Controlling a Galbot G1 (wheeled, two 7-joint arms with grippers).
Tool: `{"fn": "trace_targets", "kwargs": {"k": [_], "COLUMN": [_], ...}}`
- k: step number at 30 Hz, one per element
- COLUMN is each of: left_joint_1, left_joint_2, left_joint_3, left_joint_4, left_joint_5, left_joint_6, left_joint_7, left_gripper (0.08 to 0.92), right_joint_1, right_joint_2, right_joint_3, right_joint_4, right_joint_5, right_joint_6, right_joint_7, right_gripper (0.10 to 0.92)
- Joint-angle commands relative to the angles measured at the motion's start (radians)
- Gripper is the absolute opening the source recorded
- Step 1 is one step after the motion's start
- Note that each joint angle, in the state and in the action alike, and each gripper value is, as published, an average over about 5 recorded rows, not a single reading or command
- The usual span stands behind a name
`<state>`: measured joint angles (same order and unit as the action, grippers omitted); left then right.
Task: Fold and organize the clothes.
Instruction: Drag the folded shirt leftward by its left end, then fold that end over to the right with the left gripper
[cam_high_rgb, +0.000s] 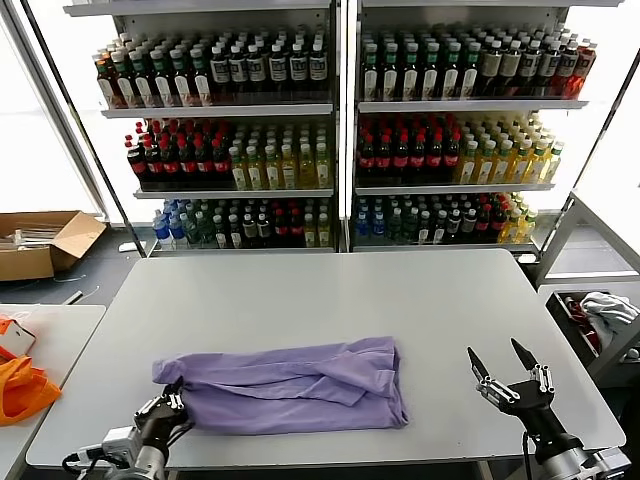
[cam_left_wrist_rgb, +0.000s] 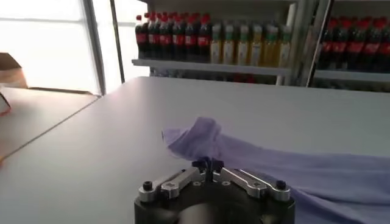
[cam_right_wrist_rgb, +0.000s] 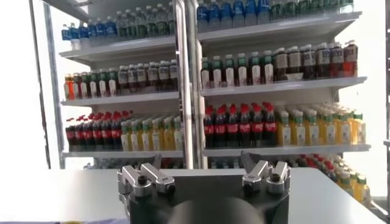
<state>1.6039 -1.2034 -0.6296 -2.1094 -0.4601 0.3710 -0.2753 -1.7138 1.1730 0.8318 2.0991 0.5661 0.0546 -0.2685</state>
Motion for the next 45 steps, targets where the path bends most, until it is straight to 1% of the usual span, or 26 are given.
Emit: {"fn": "trace_targets", "kwargs": {"k": [1, 3, 5, 7, 9, 12, 15, 17, 19, 23, 29, 35, 40, 45], "left_joint_1": [-0.024, -0.038, -0.052, -0.06, -0.063, -0.074, -0.105, -0.137, -0.171, -0.23, -0.303, -0.314, -0.285, -0.25], "left_joint_2": [0.309, 0.381, 0.436, 0.464, 0.463, 0.419, 0.36, 0.321, 0.283, 0.218, 0.146, 0.126, 0.125, 0.135], "left_joint_3": [-0.41, -0.44, -0.45, -0.434, -0.39, -0.259, -0.051, 0.078, 0.177, 0.302, 0.364, 0.373, 0.345, 0.307], "left_joint_4": [0.114, 0.17, 0.185, 0.146, 0.071, -0.042, -0.092, -0.082, -0.049, 0.047, 0.144, 0.187, 0.167, 0.093], "left_joint_5": [-0.06, -0.061, -0.067, -0.089, -0.125, -0.167, -0.154, -0.105, -0.046, -0.01, -0.066, -0.093, -0.135, -0.175], "left_joint_6": [-0.008, -0.014, -0.014, 0.0, 0.025, 0.065, 0.082, 0.083, 0.082, 0.087, 0.102, 0.108, 0.108, 0.106], "left_joint_7": [0.268, 0.305, 0.319, 0.316, 0.309, 0.291, 0.273, 0.266, 0.265, 0.259, 0.226, 0.223, 0.218, 0.194], "left_gripper": [0.11, 0.11, 0.11, 0.11, 0.11, 0.11, 0.11, 0.11, 0.11, 0.11, 0.11, 0.11, 0.11, 0.11], "right_joint_1": [-0.003, -0.003, -0.006, -0.011, -0.017, -0.032, -0.047, -0.055, -0.065, -0.081, -0.089, -0.079, -0.078, -0.067], "right_joint_2": [-0.002, -0.004, -0.003, -0.001, 0.002, 0.007, 0.012, 0.017, 0.022, 0.027, 0.036, 0.039, 0.031, 0.029], "right_joint_3": [-0.002, -0.003, -0.001, 0.002, 0.005, 0.012, 0.02, 0.026, 0.033, 0.049, 0.06, 0.059, 0.061, 0.052], "right_joint_4": [0.014, 0.019, 0.026, 0.033, 0.039, 0.051, 0.063, 0.07, 0.077, 0.083, 0.086, 0.092, 0.09, 0.081], "right_joint_5": [0.018, 0.018, 0.018, 0.018, 0.017, 0.016, 0.015, 0.012, 0.01, 0.011, 0.012, 0.013, 0.015, 0.015], "right_joint_6": [0.0, -0.002, -0.004, -0.006, -0.006, -0.006, -0.005, -0.006, -0.006, -0.007, -0.008, -0.017, -0.019, -0.02], "right_joint_7": [0.003, 0.005, 0.005, 0.006, 0.006, 0.005, 0.005, 0.004, 0.004, 0.003, 0.004, 0.005, 0.003, 0.002], "right_gripper": [0.823, 0.823, 0.823, 0.823, 0.823, 0.823, 0.823, 0.823, 0.823, 0.823, 0.823, 0.823, 0.823, 0.823]}}
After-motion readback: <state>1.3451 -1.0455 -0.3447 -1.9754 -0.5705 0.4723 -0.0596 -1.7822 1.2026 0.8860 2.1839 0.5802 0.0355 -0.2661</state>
